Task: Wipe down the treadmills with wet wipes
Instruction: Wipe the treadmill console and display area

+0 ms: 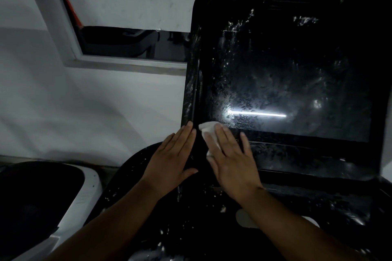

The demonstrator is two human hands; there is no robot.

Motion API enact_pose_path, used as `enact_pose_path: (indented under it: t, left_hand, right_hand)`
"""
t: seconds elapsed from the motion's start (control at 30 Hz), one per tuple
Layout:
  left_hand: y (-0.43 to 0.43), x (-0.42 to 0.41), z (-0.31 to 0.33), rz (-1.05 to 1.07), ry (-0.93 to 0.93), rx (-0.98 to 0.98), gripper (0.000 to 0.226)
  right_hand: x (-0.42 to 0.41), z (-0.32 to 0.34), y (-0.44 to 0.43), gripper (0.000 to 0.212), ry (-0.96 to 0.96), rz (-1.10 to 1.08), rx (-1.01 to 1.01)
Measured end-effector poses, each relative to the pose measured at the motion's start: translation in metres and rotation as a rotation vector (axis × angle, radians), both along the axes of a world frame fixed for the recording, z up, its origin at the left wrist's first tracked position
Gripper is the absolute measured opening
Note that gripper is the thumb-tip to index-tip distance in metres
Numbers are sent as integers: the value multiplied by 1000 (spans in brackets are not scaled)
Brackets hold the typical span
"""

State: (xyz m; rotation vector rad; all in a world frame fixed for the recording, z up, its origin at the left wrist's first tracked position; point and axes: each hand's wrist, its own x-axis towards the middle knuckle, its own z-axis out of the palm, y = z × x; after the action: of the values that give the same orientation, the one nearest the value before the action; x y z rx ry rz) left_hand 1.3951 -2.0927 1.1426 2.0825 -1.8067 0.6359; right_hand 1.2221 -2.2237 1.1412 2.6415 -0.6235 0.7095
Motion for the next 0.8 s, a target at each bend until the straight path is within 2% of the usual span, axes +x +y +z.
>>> enact_pose_path:
  t: [0.1,0.23,0.37,0.5,0.57,0.67,0.8]
  left_hand:
    - [0,-2,-2,11,4,-21,111]
    - [-1,0,-6,3,25,-26,108]
    - [1,-1,-3,9,-10,-39,92]
    - [0,1,-4,6,-13,10,106]
    - [0,1,-5,10,-6,7,107]
    - [2,2,-3,-11,14,-21,104]
    - [2,1,-1,5,-27,-18,108]
  right_hand:
    - [-19,-24,11,60,77,97,-59]
    - [-5,-29,24,64,71,132,-17]
    - [-41,-35,8,61,228,297,-173]
    - [-31,-17,-4,63,82,110,-75]
    - [-16,-23,11,64,57,155,-27]
    - [-22,-36,16,60,110,243,-74]
    - [-7,-4,0,58,3,57,-37]
